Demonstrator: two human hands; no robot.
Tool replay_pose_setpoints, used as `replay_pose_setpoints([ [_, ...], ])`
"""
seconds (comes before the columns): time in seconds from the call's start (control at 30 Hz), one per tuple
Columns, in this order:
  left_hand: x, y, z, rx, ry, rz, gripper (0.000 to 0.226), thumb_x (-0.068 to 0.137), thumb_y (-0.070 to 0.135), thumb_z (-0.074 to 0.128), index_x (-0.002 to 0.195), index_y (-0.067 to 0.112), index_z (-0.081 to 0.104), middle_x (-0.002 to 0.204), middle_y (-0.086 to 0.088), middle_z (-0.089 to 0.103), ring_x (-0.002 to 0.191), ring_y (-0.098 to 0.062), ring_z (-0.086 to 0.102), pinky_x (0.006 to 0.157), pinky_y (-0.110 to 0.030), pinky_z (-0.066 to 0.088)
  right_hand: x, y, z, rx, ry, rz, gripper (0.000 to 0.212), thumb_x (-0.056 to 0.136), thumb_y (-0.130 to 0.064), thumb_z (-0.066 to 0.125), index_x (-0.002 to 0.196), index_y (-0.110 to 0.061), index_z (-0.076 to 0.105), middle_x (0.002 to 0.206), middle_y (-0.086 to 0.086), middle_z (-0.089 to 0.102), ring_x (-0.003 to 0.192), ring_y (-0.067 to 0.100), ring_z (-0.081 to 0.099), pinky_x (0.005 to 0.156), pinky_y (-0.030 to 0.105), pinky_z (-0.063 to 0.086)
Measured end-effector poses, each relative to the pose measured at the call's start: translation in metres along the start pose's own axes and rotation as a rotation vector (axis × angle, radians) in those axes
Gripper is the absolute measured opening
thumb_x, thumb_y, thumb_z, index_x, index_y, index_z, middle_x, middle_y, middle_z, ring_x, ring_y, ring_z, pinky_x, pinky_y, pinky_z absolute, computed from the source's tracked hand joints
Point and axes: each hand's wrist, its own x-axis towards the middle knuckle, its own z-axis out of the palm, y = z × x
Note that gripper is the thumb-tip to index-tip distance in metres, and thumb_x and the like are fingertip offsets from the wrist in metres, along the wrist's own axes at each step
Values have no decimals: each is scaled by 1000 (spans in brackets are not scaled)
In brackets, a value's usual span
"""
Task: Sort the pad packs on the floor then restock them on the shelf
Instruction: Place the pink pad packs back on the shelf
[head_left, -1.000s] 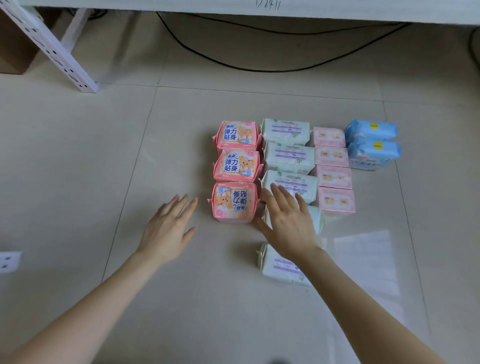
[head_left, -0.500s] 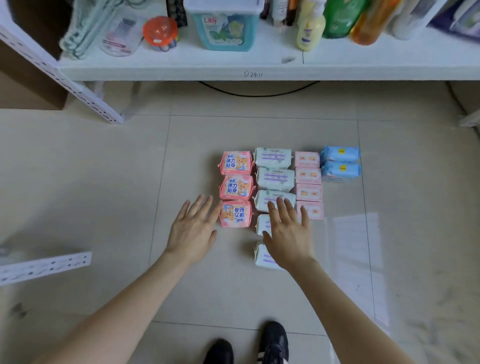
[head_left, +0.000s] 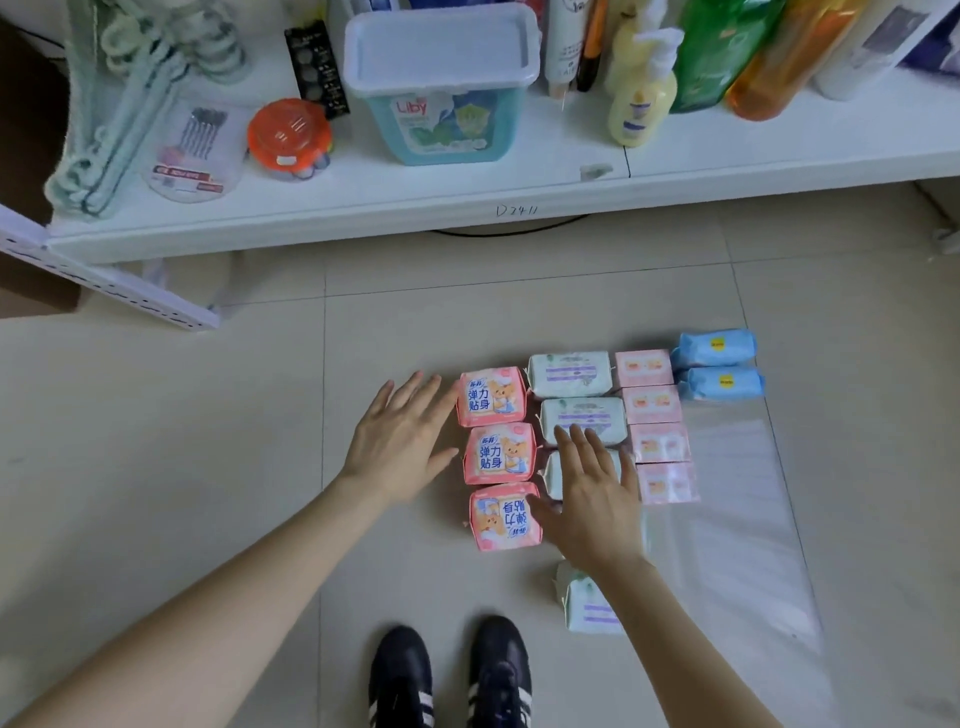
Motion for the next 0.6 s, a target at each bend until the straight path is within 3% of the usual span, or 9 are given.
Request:
replay_pose_setpoints([
  [0.2, 62, -20, 81, -151, -56, -3, 89, 86, 68, 46, 154, 24, 10, 162, 0, 15, 149, -19, 8, 121, -42, 9, 49, 14, 75, 69, 4, -42, 90, 82, -64, 54, 153, -22, 18, 159, -4, 23, 148, 17, 15, 118, 43, 2],
  [0.33, 89, -30, 126, -326, -91, 6, 101, 76, 77, 43, 155, 24, 9, 162, 2, 13, 149, -19, 10, 120, -45, 13, 67, 18, 116, 87, 10, -100, 91, 80, -72, 43, 152, -21, 20, 160, -6, 20, 148, 14, 12, 119, 41, 0],
  [0.43, 101, -38, 148, -434, -73, 50, 106, 71, 77, 46, 154, 21, 14, 161, 1, 18, 148, -19, 16, 120, -41, 17, 73, 17, 134, 144, 90, -115, 90, 77, -72, 40, 147, -15, 35, 155, -1, 33, 146, 16, 23, 118, 43, 10],
  [0.6, 114, -51, 173, -559, -41, 80, 102, 76, 61, 68, 154, 21, 16, 159, 4, 24, 145, -15, 24, 118, -31, 22, 78, 18, 152, 191, 168, -123, 92, 68, -56, 74, 143, -11, 43, 150, 2, 41, 141, 22, 35, 116, 46, 17],
])
